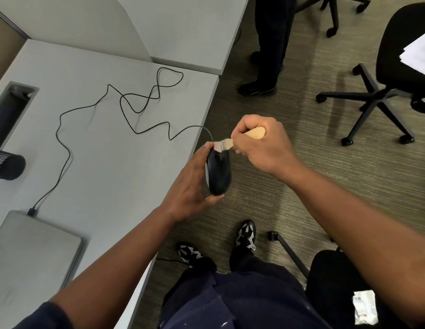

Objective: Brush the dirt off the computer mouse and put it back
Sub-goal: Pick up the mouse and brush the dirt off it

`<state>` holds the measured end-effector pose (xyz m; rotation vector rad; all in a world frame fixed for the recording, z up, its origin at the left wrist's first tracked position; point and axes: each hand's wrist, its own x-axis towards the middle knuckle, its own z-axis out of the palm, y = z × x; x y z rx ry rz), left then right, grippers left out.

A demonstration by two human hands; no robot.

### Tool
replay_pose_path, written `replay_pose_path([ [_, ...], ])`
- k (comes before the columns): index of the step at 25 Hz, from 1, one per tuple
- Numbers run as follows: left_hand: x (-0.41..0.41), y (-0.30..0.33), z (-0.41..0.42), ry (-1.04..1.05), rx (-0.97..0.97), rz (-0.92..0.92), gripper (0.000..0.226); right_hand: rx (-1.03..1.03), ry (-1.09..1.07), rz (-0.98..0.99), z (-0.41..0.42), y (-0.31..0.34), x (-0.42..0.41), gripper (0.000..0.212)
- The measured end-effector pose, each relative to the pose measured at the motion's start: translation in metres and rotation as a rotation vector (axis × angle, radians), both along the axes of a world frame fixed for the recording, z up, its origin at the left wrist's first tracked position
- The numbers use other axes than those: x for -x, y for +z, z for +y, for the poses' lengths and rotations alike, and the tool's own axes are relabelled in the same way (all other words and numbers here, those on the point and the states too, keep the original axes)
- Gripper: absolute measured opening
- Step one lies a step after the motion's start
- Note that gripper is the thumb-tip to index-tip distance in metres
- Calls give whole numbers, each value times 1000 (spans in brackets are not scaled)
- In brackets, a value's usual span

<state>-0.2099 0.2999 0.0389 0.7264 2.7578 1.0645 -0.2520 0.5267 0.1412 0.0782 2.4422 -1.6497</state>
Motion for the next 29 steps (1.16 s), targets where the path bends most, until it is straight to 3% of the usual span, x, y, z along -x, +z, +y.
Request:
replay_pose_path([
  [3,1,3,0,37,-1,-23,135,3,79,-80,3,2,1,9],
  [9,-1,11,4,47,7,-51,129,14,-60,41,7,-9,4,11],
  [17,2,14,0,64,2,-79,130,-41,142,-13,14,-1,6,17],
  [23,2,8,-3,23,55,-58,130,41,57,48,10,-2,10,5],
  [29,2,15,-2,40,21,-40,128,-11,98,22,11,4,5,14],
])
